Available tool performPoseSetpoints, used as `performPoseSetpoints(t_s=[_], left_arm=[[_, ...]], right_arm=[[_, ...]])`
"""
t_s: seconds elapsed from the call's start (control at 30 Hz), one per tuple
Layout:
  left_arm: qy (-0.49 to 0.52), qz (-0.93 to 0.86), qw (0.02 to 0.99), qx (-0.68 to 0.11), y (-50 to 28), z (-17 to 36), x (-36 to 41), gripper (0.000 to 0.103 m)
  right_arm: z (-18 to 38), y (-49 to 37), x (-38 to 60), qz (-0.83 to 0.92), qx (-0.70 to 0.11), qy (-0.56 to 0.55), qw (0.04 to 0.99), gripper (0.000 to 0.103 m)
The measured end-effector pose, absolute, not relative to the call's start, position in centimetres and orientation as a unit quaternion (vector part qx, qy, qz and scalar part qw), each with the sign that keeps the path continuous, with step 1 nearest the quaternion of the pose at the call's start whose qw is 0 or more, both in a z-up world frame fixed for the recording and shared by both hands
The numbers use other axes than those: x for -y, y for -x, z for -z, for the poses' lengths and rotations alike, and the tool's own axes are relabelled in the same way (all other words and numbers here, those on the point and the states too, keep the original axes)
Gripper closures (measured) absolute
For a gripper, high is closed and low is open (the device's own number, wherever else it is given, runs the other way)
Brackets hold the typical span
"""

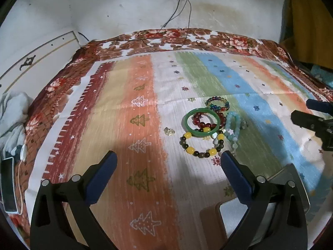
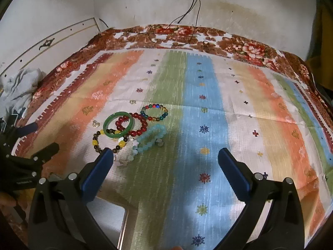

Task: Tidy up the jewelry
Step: 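Move both grippers toward the jewelry pile beside the tin box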

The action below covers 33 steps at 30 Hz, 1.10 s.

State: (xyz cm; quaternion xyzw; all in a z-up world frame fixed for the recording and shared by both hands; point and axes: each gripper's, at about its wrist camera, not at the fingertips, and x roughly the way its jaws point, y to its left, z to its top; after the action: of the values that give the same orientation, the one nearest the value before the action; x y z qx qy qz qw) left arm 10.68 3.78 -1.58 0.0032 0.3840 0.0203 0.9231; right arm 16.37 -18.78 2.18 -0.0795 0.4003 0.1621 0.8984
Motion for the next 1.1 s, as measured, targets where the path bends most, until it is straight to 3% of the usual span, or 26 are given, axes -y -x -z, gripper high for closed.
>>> performPoseSetpoints(t_s=[1.1], left_arm=[[-0.013, -0.022, 0.900, -0.435, -18.1, 3.7, -6.3, 0.006]], right_arm=[[1.1, -24.0, 19.3, -0.142, -0.484, 0.092, 0.859, 0.004]])
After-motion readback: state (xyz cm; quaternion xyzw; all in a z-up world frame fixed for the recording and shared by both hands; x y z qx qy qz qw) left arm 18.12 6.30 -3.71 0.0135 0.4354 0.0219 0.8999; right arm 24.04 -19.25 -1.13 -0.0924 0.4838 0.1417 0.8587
